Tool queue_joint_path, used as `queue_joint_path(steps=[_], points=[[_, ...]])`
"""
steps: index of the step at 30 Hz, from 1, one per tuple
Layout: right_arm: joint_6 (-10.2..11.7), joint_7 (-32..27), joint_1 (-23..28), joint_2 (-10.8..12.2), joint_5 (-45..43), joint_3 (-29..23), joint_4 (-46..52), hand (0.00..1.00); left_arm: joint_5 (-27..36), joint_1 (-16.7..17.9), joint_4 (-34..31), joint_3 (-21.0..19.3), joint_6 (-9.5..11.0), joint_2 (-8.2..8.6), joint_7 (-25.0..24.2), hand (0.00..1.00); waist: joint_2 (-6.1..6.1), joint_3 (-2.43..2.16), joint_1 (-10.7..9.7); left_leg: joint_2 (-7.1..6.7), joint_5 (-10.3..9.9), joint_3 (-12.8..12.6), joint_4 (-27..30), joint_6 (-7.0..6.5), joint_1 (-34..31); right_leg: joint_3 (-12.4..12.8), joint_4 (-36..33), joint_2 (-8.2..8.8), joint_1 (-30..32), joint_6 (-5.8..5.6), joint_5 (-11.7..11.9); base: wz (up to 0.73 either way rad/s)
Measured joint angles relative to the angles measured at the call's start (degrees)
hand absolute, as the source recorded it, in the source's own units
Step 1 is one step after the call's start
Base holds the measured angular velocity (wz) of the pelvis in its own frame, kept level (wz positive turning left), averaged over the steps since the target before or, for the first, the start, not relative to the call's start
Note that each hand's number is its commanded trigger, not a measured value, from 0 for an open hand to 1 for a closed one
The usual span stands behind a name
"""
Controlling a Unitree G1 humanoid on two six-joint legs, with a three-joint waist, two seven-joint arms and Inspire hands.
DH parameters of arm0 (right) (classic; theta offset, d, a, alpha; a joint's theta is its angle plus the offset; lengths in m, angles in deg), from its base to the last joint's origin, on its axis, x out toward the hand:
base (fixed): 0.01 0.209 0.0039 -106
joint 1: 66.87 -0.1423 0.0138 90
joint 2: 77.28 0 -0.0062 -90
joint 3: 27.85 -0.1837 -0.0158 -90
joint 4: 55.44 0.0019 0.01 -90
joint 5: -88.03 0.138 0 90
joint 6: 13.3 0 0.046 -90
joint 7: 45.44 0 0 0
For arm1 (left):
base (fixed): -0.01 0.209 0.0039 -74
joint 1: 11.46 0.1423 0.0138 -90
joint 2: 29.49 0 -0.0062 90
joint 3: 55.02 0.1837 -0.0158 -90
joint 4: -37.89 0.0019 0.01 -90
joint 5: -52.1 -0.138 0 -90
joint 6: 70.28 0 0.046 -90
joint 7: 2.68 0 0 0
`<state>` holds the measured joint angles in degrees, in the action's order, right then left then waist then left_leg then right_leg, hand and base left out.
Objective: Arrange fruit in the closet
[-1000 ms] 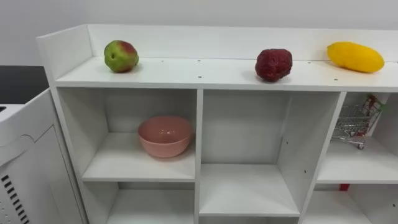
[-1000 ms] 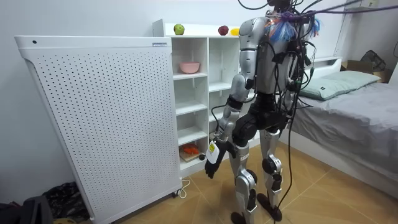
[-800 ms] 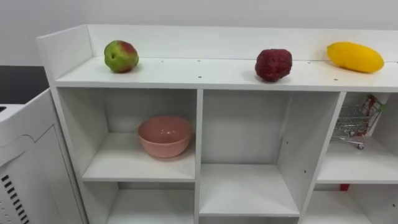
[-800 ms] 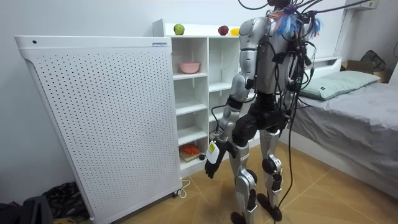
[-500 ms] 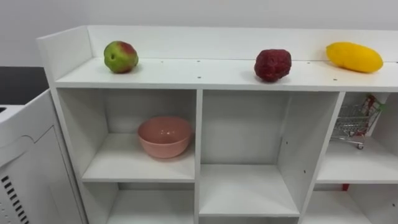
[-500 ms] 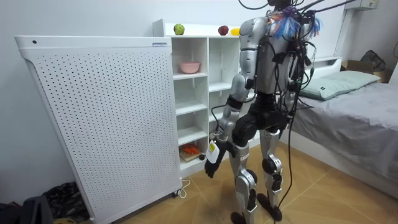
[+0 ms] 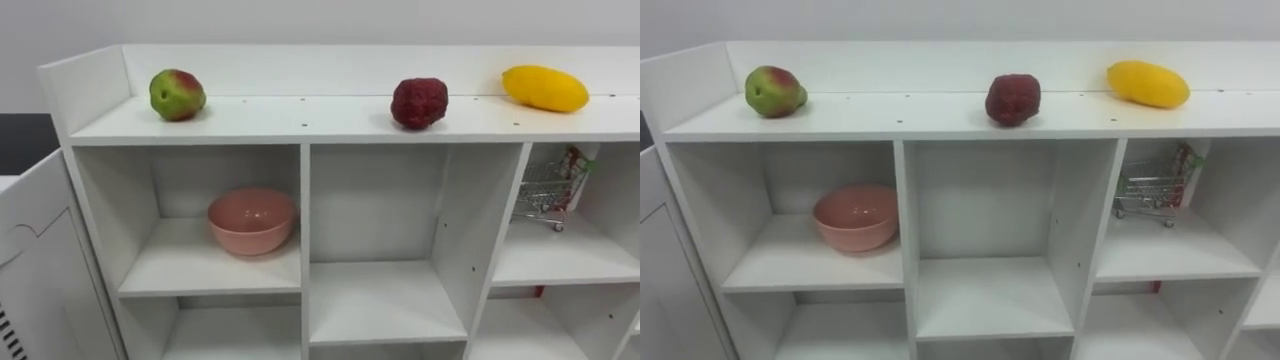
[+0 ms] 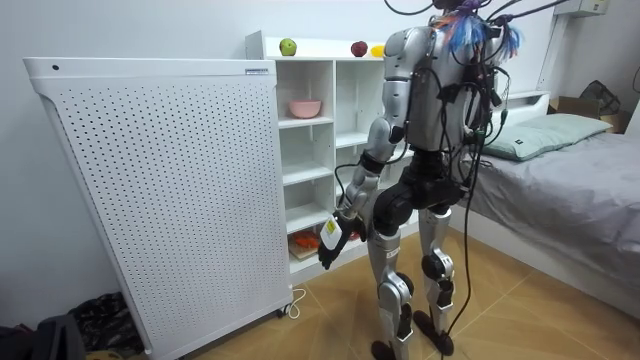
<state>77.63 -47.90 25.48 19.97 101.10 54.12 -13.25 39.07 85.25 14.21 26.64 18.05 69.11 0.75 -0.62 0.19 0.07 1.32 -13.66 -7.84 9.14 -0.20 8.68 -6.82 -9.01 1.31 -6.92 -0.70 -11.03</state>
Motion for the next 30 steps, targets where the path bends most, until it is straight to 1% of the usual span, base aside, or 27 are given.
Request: queue_joint_path(steps=[1,2,4,7,10,13,17,19,22,23,27,29,30], points=[[0.2,-1.8,-0.1,0.0,-0.2,0.2,4.5,0.00,0.1,-0.2,0.0,0.2,0.1,-0.11,-0.2,0.00,0.16,0.02,0.2,0.02,0.0,-0.1,0.0,0.00,0.0,0.2,0.0,-0.06,0.1,0.00,0.0,-0.05],[0.4,-2.6,-0.1,0.1,-0.2,0.3,6.7,0.00,0.1,-0.3,-0.1,0.2,0.1,-0.15,-0.2,0.00,0.09,0.05,0.2,0.02,0.0,-0.1,0.0,0.00,0.0,0.3,0.0,-0.05,0.2,0.00,0.0,-0.04],[0.8,-5.2,-0.1,0.2,-0.2,0.7,15.3,0.00,0.6,0.4,-1.2,0.3,0.4,-0.15,-0.1,0.00,0.00,0.10,0.3,0.03,0.0,-0.2,0.0,0.02,-0.1,0.4,0.1,-0.09,0.4,0.00,0.0,-0.04],[1.9,-8.0,-0.1,0.2,-0.5,1.2,22.4,0.00,1.3,0.6,-1.3,0.4,0.5,-0.13,0.3,0.00,-0.19,0.01,0.3,0.00,0.0,0.1,0.0,0.02,-0.2,0.3,0.2,-0.04,0.5,0.00,0.0,-0.01],[2.1,-10.2,0.0,0.3,-0.5,1.2,29.6,0.00,2.3,0.6,-1.3,0.9,1.2,-0.17,1.1,0.00,-0.12,-0.03,0.2,0.01,0.0,0.2,0.0,0.02,-0.4,0.4,0.2,-0.05,0.8,0.00,0.0,-0.03],[2.4,-12.8,-0.1,0.2,-0.5,1.8,35.9,0.00,2.5,0.6,-1.2,2.6,1.5,-0.29,1.1,0.00,0.06,-0.15,0.2,0.03,0.0,0.2,0.0,0.03,-0.5,0.4,0.2,-0.09,0.9,0.00,0.0,-0.02],[2.9,-15.8,-0.2,0.2,-2.2,2.3,40.4,0.00,2.8,0.7,-1.0,3.1,1.7,-0.21,1.0,0.00,0.22,-0.32,0.3,0.04,0.0,0.2,0.0,0.03,-0.4,0.5,0.2,-0.12,0.8,0.03,0.0,0.00],[3.6,-18.1,-0.3,0.1,-2.9,2.2,42.9,0.00,2.8,1.0,-1.0,3.0,1.7,-0.24,1.0,0.00,0.40,-0.29,0.3,0.05,0.0,0.2,0.0,0.03,-0.4,0.5,0.1,-0.15,0.8,0.07,0.1,0.00],[4.6,-19.2,-0.7,0.0,-5.4,2.3,45.0,0.00,2.7,0.9,-1.0,3.1,1.7,-0.20,0.6,0.00,0.65,-0.27,0.6,0.12,0.0,0.2,0.0,0.02,-0.4,0.5,0.0,-0.21,1.0,0.12,0.2,0.00],[4.6,-19.4,-0.9,0.0,-5.4,2.3,45.3,0.00,2.7,0.9,-1.0,3.1,1.7,-0.18,0.5,0.00,0.66,-0.28,0.5,0.13,0.0,0.1,0.0,0.02,-0.5,0.5,-0.1,-0.21,1.1,0.12,0.2,0.00],[4.6,-21.1,-3.6,-0.5,-6.4,2.2,49.8,0.00,2.1,0.8,-1.1,3.0,2.2,-0.29,0.0,0.00,0.60,-0.31,0.4,0.12,0.2,0.2,0.4,-0.03,-1.2,0.3,-0.9,-0.07,1.8,0.17,0.3,0.00],[5.2,-21.7,-5.6,-0.9,-7.3,2.2,51.6,0.00,2.1,0.8,-1.1,3.0,2.3,-0.47,-0.1,0.00,0.35,-0.20,0.3,0.11,0.4,0.2,0.4,-0.06,-1.3,0.2,-1.1,-0.04,1.8,0.24,0.4,0.00],[5.8,-21.9,-6.7,-1.3,-8.4,2.2,52.2,0.00,2.2,0.8,-1.1,3.0,2.4,-0.56,-0.1,0.00,0.15,-0.24,0.2,0.11,0.4,0.3,0.5,-0.05,-1.3,0.1,-1.1,-0.05,1.7,0.26,0.4,0.05]])
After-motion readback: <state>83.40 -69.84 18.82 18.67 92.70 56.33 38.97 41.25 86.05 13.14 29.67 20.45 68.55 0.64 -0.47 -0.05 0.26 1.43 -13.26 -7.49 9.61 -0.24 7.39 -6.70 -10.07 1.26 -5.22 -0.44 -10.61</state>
